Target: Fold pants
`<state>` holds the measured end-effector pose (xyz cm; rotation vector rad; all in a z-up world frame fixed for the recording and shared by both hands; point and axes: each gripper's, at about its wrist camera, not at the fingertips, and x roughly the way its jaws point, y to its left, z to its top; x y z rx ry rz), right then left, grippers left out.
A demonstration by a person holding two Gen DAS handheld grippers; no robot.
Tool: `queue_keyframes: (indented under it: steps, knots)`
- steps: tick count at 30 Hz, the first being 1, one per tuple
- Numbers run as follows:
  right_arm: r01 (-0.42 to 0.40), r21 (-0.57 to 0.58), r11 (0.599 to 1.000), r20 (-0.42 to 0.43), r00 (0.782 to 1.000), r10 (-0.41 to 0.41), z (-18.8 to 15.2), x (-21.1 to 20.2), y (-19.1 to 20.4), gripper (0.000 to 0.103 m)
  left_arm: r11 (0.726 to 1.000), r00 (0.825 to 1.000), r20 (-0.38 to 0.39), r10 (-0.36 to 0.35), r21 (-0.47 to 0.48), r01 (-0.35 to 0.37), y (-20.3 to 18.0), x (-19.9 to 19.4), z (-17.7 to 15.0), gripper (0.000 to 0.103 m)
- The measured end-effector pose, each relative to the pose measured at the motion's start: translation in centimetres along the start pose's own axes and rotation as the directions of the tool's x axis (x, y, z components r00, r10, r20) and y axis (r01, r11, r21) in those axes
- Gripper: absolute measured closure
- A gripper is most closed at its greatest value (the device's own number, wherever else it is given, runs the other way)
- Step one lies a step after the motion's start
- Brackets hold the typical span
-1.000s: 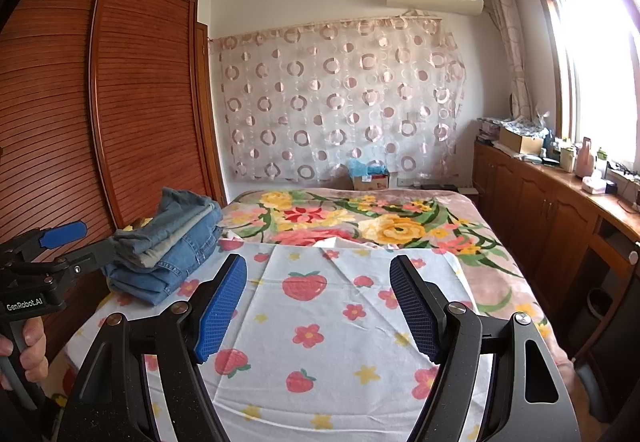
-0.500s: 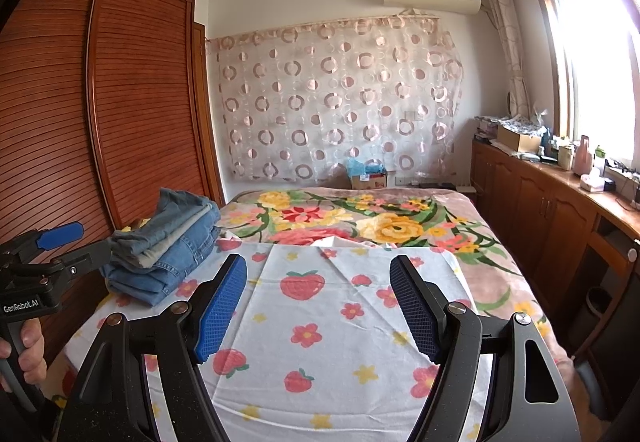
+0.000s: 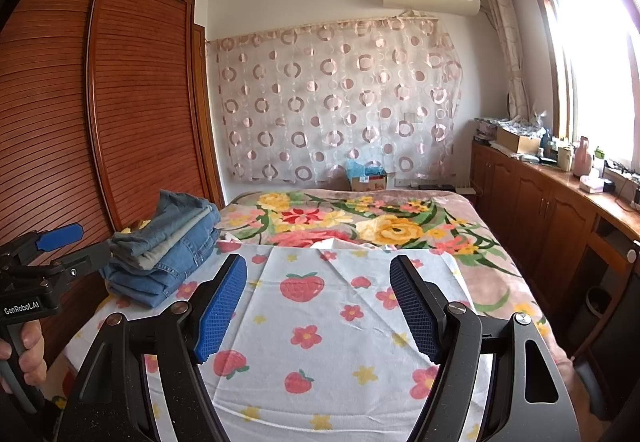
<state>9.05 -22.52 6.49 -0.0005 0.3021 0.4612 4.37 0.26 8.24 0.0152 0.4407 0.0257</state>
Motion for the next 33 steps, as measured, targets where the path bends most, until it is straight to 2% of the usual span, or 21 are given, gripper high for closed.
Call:
queue_keyframes:
  steps: [33]
  knots:
    - [0.004,0.002,1.0,0.001,1.0,-0.004,-0.19,0.04,-0.03,0.027,1.0,1.0,0.0,-0.001,0.0,0.001,-0.03,0.03,0.09,0.016]
